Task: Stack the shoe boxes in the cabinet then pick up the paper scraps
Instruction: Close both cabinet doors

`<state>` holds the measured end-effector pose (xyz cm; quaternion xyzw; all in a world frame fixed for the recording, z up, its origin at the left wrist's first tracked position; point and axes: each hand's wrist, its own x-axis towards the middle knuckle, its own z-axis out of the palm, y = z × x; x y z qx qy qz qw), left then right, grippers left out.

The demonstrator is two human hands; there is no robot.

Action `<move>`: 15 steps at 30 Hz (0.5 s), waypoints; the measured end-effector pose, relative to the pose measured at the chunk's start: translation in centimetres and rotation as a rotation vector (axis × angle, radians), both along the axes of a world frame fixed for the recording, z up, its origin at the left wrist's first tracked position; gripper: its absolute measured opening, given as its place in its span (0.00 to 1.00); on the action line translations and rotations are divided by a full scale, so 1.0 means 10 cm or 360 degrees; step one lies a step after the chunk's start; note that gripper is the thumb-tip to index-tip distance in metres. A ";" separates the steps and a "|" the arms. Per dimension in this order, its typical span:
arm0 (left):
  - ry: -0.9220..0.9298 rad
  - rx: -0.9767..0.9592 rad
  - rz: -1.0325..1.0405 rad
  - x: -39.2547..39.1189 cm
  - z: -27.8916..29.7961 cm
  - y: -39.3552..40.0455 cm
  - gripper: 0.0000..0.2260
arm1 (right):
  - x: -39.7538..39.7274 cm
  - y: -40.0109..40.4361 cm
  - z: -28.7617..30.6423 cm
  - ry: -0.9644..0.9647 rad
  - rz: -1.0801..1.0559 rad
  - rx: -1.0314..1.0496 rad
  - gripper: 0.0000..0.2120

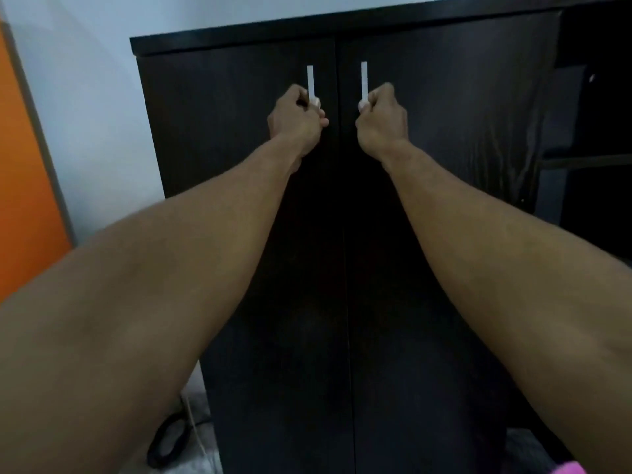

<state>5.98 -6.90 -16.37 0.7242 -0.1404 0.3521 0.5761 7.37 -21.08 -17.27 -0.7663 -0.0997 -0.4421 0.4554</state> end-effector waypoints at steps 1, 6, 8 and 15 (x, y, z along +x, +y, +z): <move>-0.0011 0.0001 0.0020 0.01 -0.01 -0.01 0.05 | 0.01 0.00 -0.01 -0.0006 -0.0008 0.0000 0.02; -0.0094 -0.0049 0.0162 -0.05 -0.13 -0.07 0.05 | -0.04 -0.03 -0.08 -0.0027 0.0023 0.0108 0.05; -0.0086 -0.0096 0.0241 -0.10 -0.24 -0.05 0.06 | -0.12 -0.02 -0.18 -0.0038 0.0045 0.0180 0.07; 0.0247 0.0147 0.0123 -0.44 -1.37 0.09 0.10 | -0.49 0.00 -1.30 0.0135 0.0157 0.0282 0.06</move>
